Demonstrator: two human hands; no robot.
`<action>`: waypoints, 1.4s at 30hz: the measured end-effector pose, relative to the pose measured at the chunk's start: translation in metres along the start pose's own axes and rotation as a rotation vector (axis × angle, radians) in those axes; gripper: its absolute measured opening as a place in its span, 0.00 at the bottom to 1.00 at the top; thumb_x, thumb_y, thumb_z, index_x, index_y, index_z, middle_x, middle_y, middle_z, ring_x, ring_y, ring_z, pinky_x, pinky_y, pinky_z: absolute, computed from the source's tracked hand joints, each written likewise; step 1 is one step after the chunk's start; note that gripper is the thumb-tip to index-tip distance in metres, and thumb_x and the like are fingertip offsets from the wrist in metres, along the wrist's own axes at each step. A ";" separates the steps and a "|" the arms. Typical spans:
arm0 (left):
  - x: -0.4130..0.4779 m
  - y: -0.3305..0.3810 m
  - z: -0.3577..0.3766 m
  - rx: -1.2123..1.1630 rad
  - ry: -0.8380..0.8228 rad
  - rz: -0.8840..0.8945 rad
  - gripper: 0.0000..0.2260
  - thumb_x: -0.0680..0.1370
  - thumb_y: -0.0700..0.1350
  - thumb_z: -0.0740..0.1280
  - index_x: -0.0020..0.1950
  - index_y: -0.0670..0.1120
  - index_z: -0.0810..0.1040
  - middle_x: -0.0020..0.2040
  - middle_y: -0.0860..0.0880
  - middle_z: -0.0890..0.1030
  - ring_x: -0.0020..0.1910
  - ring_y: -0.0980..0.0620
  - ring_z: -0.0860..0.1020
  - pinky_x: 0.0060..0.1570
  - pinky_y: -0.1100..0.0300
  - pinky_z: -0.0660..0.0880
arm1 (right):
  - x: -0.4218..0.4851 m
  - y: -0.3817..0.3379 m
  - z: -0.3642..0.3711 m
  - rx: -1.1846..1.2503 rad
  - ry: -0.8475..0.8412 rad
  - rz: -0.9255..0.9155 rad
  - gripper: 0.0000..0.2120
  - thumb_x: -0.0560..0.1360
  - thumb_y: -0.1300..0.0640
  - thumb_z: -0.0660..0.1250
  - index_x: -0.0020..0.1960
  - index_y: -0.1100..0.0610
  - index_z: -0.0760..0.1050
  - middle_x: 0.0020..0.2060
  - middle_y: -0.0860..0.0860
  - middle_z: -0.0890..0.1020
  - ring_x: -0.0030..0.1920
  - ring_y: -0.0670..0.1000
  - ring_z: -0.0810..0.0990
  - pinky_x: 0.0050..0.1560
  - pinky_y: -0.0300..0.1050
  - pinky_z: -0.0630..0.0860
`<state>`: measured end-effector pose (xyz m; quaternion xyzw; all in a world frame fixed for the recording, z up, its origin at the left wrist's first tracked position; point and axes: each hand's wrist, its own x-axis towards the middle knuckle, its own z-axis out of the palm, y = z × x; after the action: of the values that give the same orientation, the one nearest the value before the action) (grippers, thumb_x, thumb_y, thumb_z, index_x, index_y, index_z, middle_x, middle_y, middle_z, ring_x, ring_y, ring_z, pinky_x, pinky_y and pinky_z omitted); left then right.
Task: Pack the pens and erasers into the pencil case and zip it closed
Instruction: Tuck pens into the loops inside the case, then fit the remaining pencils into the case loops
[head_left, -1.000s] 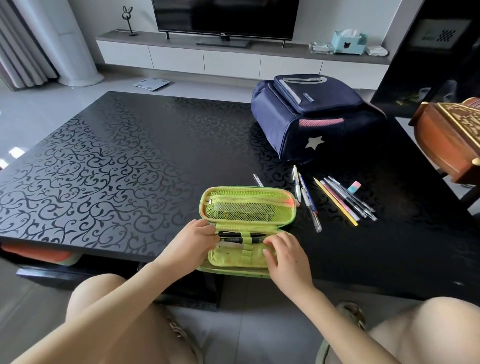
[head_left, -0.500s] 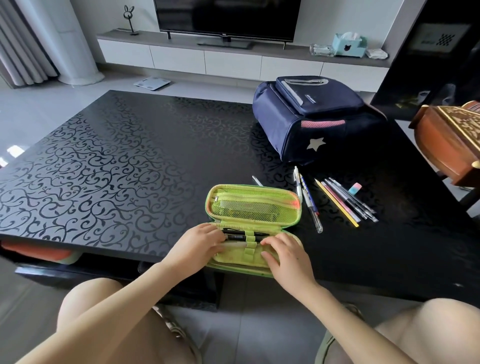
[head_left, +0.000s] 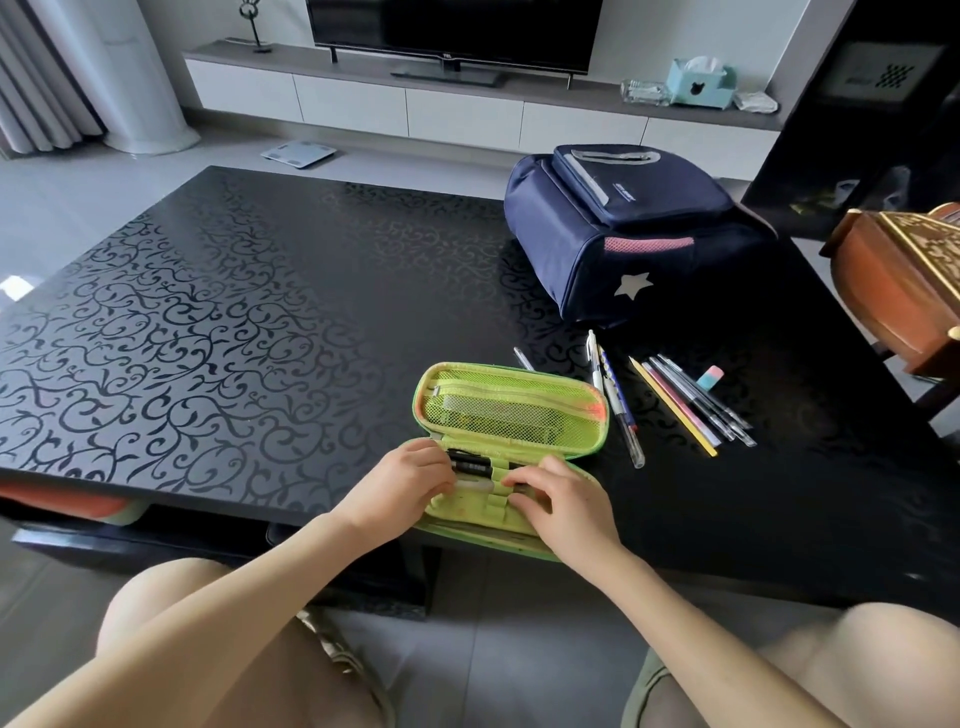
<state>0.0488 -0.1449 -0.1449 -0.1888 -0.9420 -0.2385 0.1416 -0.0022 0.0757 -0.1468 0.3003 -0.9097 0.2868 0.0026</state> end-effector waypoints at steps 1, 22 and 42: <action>0.001 0.000 0.001 -0.003 0.000 0.006 0.05 0.70 0.35 0.67 0.38 0.42 0.81 0.37 0.48 0.80 0.41 0.53 0.73 0.43 0.64 0.72 | 0.000 0.001 0.001 0.001 0.004 0.000 0.08 0.72 0.51 0.70 0.51 0.44 0.80 0.34 0.44 0.70 0.34 0.44 0.69 0.32 0.31 0.61; 0.000 0.018 0.017 0.160 0.086 -0.231 0.21 0.76 0.60 0.56 0.57 0.46 0.76 0.55 0.50 0.80 0.56 0.50 0.76 0.57 0.56 0.70 | 0.030 0.101 -0.084 -0.536 0.151 0.698 0.13 0.77 0.54 0.65 0.56 0.62 0.75 0.50 0.58 0.81 0.53 0.57 0.78 0.45 0.48 0.76; -0.011 0.010 -0.044 -0.494 0.445 -0.877 0.11 0.76 0.34 0.60 0.49 0.46 0.79 0.50 0.50 0.81 0.52 0.54 0.76 0.46 0.64 0.69 | 0.034 0.121 -0.098 -0.871 -0.039 0.559 0.13 0.77 0.55 0.63 0.59 0.57 0.75 0.54 0.54 0.77 0.53 0.52 0.74 0.47 0.42 0.74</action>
<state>0.0707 -0.1624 -0.1074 0.2489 -0.7958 -0.5232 0.1760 -0.1128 0.1880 -0.1214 0.0219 -0.9901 -0.1346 0.0336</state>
